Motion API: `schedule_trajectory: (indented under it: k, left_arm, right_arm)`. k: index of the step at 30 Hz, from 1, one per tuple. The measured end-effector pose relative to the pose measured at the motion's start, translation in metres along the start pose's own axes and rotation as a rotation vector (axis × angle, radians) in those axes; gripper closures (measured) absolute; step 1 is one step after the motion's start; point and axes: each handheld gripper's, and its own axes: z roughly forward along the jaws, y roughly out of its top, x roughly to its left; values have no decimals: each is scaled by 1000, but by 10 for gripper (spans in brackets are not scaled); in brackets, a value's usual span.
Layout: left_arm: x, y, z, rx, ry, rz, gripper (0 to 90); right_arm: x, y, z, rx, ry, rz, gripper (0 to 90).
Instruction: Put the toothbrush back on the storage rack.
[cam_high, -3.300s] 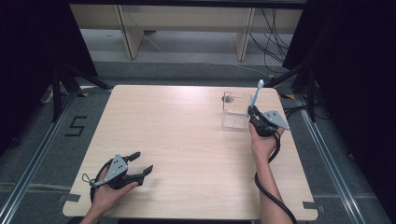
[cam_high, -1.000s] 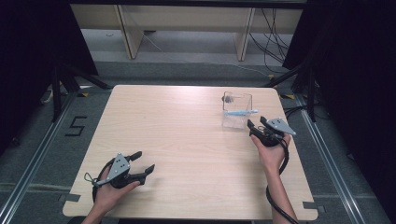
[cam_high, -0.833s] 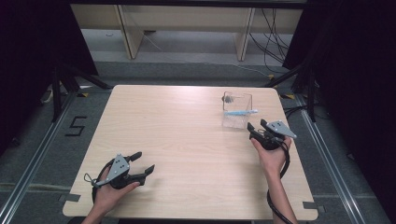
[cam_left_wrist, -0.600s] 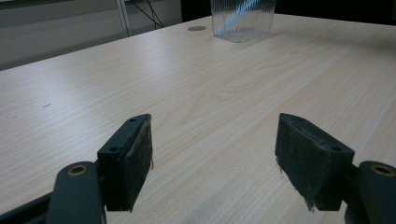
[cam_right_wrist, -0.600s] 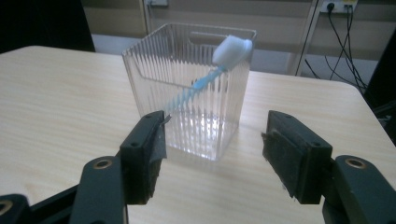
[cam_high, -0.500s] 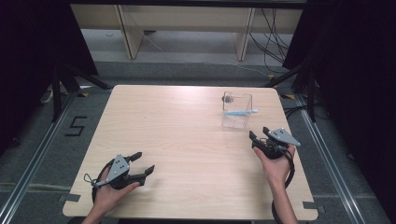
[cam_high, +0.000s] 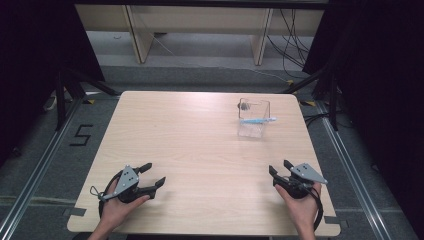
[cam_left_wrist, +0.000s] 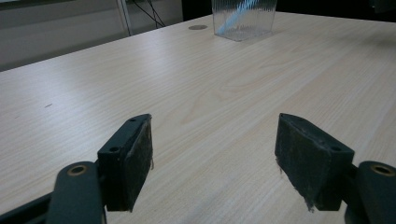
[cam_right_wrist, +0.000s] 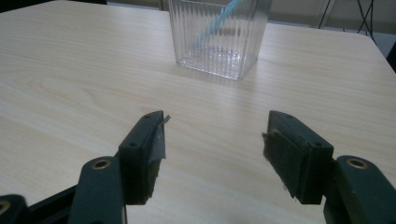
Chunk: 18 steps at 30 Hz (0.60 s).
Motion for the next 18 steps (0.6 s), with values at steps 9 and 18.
schedule_trajectory:
  k: [9,18]
  left_arm:
    - [0,0,0,-2,1,3,273]
    - [-1,0,1,-19,-9,0,273]
  right_arm:
    - [10,-13,-14,-57,-10,-10,391]
    - [13,-20,-14,-81,2,12,391]
